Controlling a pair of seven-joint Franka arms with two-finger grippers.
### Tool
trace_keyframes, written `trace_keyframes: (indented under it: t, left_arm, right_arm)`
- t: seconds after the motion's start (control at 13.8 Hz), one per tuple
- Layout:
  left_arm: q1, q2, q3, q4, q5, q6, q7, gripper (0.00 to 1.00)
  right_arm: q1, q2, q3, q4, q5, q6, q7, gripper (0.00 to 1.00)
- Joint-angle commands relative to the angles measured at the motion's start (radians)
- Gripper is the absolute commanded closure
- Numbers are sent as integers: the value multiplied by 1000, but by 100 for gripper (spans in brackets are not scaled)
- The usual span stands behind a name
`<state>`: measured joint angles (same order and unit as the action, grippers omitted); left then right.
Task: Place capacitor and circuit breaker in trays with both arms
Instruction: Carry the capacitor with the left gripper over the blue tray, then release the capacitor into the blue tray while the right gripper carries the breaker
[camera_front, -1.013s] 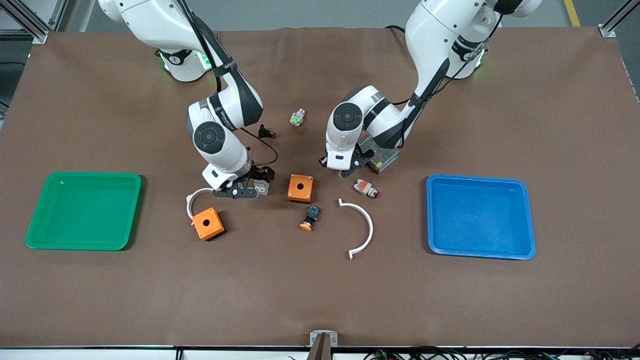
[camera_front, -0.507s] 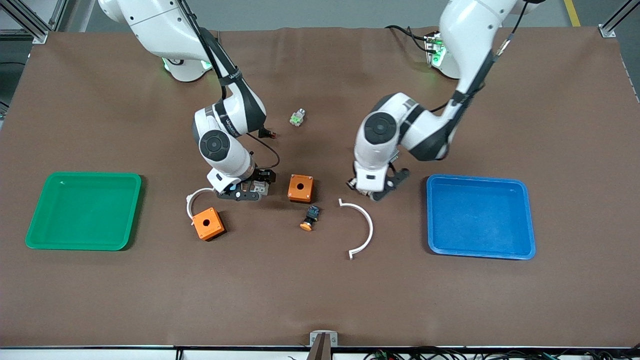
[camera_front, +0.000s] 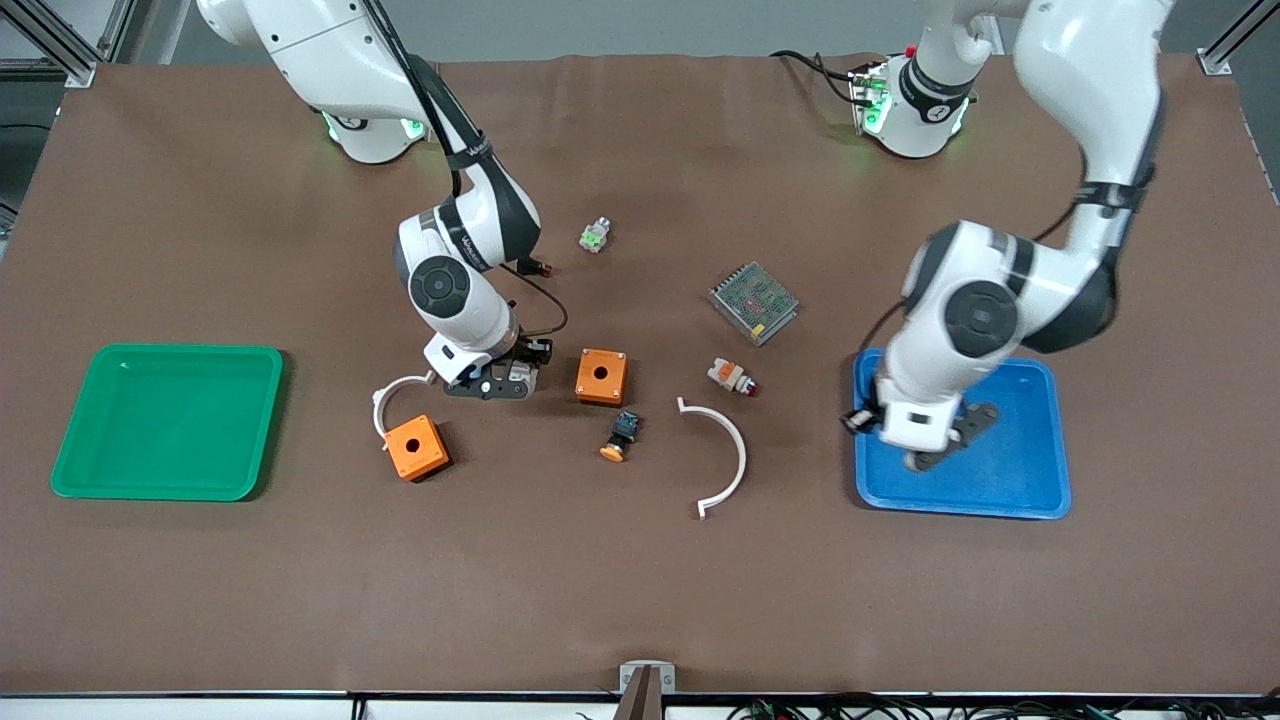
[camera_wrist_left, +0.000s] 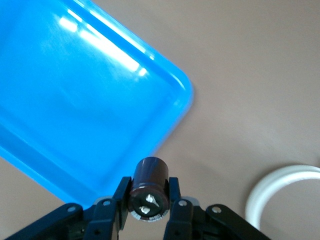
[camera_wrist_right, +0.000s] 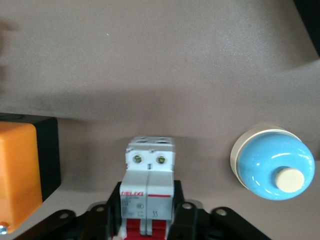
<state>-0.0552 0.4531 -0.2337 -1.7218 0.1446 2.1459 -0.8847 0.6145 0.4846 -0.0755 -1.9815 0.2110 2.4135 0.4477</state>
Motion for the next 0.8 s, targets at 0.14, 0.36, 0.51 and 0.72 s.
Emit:
trace_keyframes:
  t: [0.14,0.36,0.51,0.72]
  left_arm:
    - [162,67,-12,2,33,17,219,100]
    - [228,131,-13,-1,52,46,289,99]
    - [229,154,-12,1,52,54,294,89]
    - [236,174,-10,1,69,71,294,40]
  right_arm:
    - [10,2,-9,13,22,-8,6,91]
    - [-37,-82,-20,61,12,-181,-10,91]
    - [-143,-107,-20,174,2,-404,-33,91]
    - [-353,-96,-17,356,-41,-632,-197,91]
